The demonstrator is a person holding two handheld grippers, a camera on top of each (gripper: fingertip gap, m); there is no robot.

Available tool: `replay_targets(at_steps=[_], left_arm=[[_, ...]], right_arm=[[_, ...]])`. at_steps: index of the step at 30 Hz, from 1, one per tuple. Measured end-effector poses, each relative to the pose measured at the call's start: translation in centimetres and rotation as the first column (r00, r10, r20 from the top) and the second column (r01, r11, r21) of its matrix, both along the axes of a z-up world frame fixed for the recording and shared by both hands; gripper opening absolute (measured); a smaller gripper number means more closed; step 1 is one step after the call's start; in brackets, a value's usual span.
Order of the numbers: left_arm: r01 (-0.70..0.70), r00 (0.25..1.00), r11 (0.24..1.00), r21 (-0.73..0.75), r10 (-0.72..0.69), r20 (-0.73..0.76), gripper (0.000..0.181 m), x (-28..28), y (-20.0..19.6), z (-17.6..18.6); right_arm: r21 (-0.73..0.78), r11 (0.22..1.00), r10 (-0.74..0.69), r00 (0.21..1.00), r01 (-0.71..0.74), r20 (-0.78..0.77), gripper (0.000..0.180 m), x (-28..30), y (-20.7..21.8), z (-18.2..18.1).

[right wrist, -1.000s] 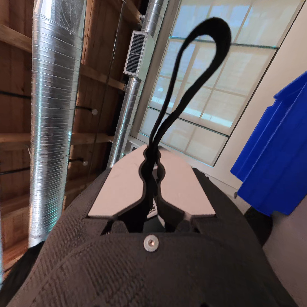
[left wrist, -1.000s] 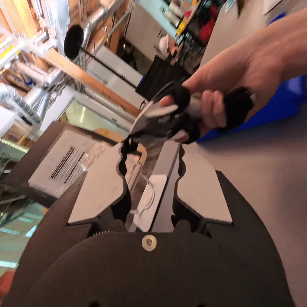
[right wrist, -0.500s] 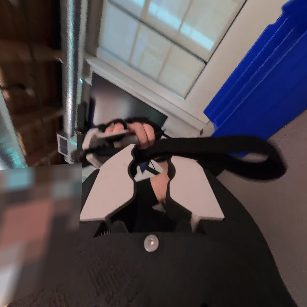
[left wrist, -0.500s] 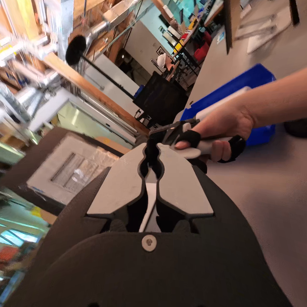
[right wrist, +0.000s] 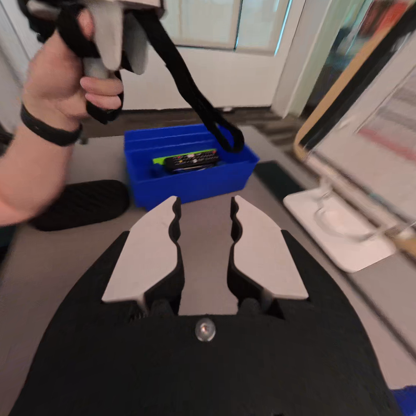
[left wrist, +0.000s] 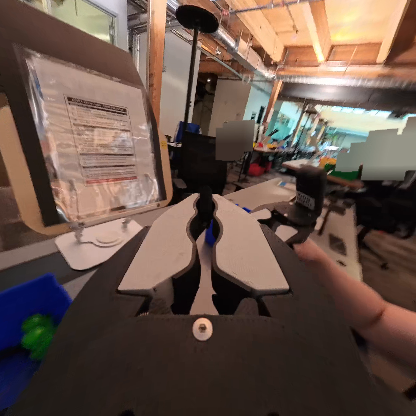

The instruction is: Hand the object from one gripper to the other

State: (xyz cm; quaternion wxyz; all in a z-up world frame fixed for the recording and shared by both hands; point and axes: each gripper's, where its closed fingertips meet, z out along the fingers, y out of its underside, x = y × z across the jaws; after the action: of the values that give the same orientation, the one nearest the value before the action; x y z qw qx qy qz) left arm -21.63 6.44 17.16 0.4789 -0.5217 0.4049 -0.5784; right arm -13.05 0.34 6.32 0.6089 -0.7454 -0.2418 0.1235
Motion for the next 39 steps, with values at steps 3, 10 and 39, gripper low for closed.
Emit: replay_targets(at_steps=[3,10,39], left_arm=[[0.094,0.995,0.987,-0.13,-0.089,0.046,0.004,-0.5,0.3,0.2],[0.373,0.927,0.889,-0.265,-0.343,0.155,0.004,-0.6,-2.7,1.1],[0.125,0.989,0.985,-0.117,-0.133,-0.068,0.083,1.4,-0.5,-1.4]], right_arm=[[0.215,0.976,-0.076,0.975,0.03,0.209,0.05,-1.6,-0.2,1.2],[0.368,0.913,-0.044,0.856,-0.174,0.514,0.055,-7.3,-0.7,-1.4],[0.125,0.857,0.496,0.733,-0.5,-0.466,0.003,-6.6,-4.8,4.2]])
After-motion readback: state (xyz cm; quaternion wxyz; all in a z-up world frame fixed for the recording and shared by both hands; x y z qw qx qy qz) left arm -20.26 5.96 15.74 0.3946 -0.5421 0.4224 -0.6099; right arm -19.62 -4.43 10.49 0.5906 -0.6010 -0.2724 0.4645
